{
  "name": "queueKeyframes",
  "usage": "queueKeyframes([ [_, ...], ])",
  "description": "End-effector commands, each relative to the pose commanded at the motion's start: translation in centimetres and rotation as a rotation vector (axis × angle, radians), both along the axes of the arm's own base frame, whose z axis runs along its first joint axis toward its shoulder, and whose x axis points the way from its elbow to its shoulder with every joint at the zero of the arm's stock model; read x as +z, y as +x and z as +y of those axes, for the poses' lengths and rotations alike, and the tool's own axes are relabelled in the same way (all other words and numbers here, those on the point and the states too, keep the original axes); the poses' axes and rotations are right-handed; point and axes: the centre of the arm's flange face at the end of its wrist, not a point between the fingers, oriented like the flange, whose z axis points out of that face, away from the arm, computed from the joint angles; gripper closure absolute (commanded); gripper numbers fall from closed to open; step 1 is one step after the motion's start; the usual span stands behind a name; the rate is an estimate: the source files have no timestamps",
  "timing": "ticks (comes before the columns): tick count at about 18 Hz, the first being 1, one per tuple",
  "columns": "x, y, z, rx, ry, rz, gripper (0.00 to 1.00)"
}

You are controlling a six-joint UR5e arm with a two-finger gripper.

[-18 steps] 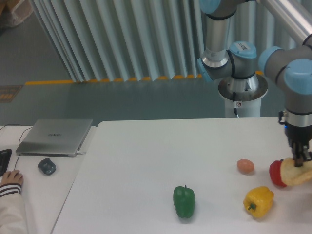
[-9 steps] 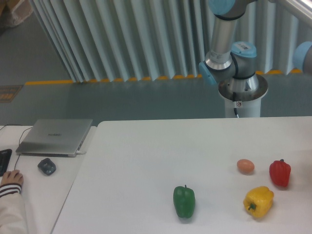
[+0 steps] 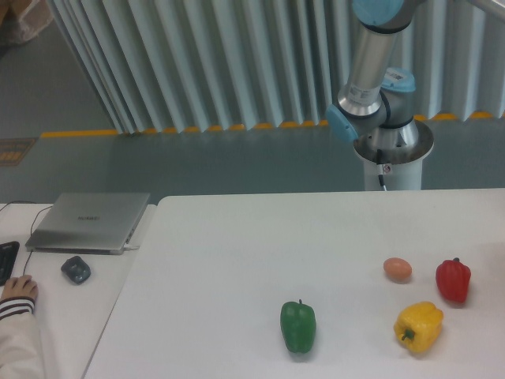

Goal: Place the triangular bread in the basket

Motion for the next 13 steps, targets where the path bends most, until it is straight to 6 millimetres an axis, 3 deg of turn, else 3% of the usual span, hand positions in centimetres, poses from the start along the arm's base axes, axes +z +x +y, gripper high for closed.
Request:
queueKeyframes([
  [10,-0.1,0.7,1.0,0.040,0.111,0.002,0.00],
  [12,0.6,1.4,1.9,0.085,0.118,0.009,0.00],
  [13,0.8,2.7,3.8,0.091,0.120,0.007,0.00],
])
